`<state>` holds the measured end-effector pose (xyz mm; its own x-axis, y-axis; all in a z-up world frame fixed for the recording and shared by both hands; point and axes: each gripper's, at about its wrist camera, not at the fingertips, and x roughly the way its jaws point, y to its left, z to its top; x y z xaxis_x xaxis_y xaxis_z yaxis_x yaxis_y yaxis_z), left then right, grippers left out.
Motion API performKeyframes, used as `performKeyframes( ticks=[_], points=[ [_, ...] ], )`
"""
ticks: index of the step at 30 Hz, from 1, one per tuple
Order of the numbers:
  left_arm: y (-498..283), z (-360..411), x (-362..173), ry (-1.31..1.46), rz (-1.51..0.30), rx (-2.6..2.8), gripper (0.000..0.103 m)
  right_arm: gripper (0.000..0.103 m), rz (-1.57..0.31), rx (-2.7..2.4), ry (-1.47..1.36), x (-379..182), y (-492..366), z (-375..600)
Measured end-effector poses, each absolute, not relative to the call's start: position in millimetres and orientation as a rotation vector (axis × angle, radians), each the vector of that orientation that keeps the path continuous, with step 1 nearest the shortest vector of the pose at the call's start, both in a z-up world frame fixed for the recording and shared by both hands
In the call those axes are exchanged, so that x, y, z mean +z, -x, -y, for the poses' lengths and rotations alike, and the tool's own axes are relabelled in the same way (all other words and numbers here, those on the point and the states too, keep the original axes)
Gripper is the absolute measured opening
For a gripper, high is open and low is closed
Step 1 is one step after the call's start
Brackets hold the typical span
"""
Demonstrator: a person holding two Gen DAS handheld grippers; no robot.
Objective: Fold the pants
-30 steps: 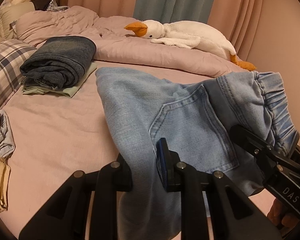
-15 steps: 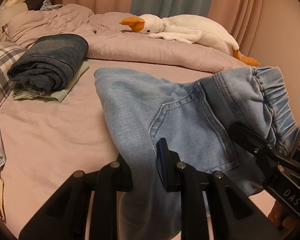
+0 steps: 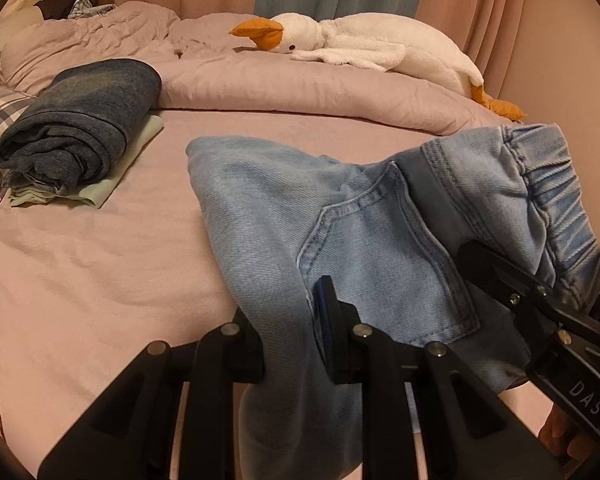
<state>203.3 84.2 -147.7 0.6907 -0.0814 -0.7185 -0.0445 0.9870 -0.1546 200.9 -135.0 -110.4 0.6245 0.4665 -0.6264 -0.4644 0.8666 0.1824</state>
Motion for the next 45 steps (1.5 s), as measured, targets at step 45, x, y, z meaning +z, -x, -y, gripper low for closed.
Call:
performKeyframes(
  ticks=[45],
  points=[
    [-229.7, -95.5, -186.2, 0.126, -0.889, 0.012, 0.047, 0.052, -0.987, 0.522, -0.247, -173.5, -253.4, 167.1]
  ],
)
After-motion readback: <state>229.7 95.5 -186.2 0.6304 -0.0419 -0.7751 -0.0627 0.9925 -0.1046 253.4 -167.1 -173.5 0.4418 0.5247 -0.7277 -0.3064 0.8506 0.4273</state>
